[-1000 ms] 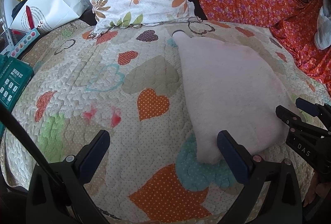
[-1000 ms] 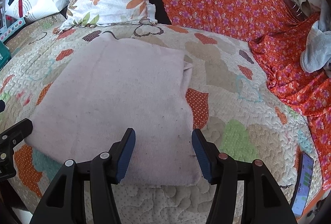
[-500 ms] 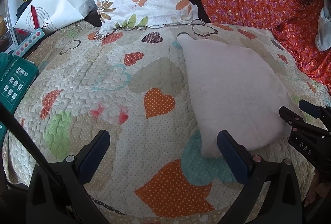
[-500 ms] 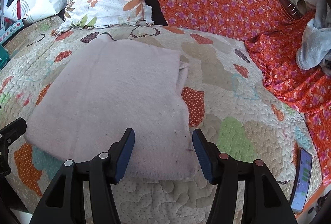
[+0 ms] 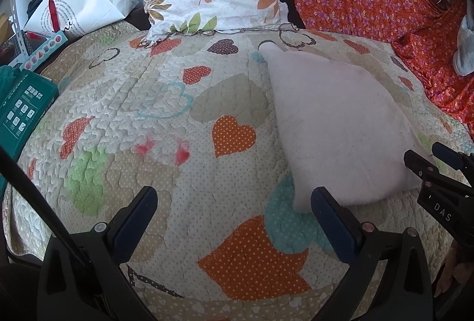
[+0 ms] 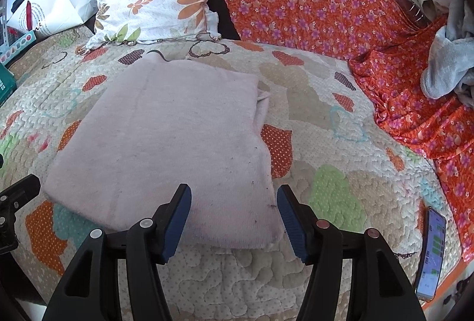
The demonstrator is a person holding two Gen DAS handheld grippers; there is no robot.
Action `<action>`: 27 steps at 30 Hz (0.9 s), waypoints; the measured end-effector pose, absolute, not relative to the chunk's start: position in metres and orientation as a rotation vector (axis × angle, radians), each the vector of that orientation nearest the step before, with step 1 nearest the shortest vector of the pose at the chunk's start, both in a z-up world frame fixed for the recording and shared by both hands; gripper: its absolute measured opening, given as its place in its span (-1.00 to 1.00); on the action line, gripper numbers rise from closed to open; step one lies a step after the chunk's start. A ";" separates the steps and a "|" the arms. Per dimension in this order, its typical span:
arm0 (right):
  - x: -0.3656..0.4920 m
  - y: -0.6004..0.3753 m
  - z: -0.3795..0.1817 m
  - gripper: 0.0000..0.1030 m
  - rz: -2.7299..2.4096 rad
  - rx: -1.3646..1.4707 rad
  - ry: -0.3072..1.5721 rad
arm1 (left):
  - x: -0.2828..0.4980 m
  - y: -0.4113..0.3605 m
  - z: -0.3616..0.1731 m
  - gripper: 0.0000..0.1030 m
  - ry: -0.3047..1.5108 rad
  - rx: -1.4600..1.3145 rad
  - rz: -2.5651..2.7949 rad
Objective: Fold small clothes
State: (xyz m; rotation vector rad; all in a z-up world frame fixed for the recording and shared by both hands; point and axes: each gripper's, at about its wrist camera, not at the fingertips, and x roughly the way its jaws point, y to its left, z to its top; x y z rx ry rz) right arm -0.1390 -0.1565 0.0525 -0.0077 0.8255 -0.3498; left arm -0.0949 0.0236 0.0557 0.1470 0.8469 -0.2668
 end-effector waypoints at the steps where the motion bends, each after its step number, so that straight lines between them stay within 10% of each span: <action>1: -0.139 -0.157 0.052 0.26 -0.350 -0.008 0.825 | -0.095 0.023 0.056 0.99 0.846 0.148 -0.266; 27: -0.140 -0.152 0.052 0.29 -0.349 -0.009 0.829 | -0.096 0.021 0.050 0.99 0.872 0.138 -0.290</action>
